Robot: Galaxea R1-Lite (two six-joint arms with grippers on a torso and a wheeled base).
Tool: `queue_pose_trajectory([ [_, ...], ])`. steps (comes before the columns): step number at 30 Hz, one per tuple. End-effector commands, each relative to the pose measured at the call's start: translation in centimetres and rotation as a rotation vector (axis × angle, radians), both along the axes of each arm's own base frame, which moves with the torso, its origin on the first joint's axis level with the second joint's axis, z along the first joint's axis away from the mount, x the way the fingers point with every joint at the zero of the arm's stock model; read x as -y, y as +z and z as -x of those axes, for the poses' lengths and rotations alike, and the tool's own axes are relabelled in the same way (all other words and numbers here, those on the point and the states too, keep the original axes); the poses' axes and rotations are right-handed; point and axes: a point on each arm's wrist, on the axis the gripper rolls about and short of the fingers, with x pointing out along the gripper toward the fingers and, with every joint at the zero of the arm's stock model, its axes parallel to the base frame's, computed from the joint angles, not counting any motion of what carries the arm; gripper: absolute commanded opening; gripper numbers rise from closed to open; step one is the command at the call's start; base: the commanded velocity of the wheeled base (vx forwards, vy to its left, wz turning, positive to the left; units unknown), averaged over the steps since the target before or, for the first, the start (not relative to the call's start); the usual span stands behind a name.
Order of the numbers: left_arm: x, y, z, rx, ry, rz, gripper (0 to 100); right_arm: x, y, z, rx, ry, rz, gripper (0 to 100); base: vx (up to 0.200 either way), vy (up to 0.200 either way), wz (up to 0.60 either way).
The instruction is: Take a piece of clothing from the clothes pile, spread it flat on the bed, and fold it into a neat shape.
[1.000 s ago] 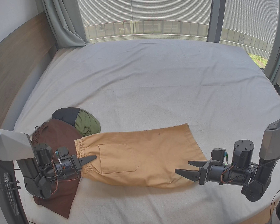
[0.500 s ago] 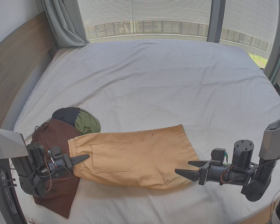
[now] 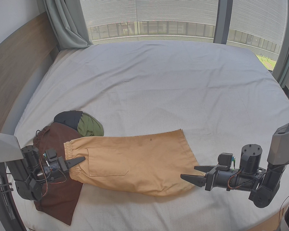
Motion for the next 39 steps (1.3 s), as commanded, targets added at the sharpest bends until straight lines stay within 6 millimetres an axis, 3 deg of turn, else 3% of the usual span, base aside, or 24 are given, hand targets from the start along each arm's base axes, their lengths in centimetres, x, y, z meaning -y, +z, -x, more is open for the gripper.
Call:
queue_pose_trajectory([
  [1,-0.3,0.3,0.1,0.01,0.007,-0.001,0,0.0,0.0,0.0,0.0,0.001,0.0,100,0.0,0.0,0.0],
  [10,0.0,0.5,0.2,0.017,-0.006,-0.003,0,0.0,-0.1,0.0,-0.004,0.001,0.002,100,0.0,0.0,0.0],
  [22,2.5,1.7,0.8,0.037,-0.072,-0.007,0,0.0,-0.1,0.0,-0.004,0.001,0.002,100,0.0,0.0,0.0],
  [39,3.8,1.7,0.6,0.041,-0.071,-0.02,0,0.0,-0.1,0.0,-0.003,0.001,0.001,100,0.0,0.0,0.0],
])
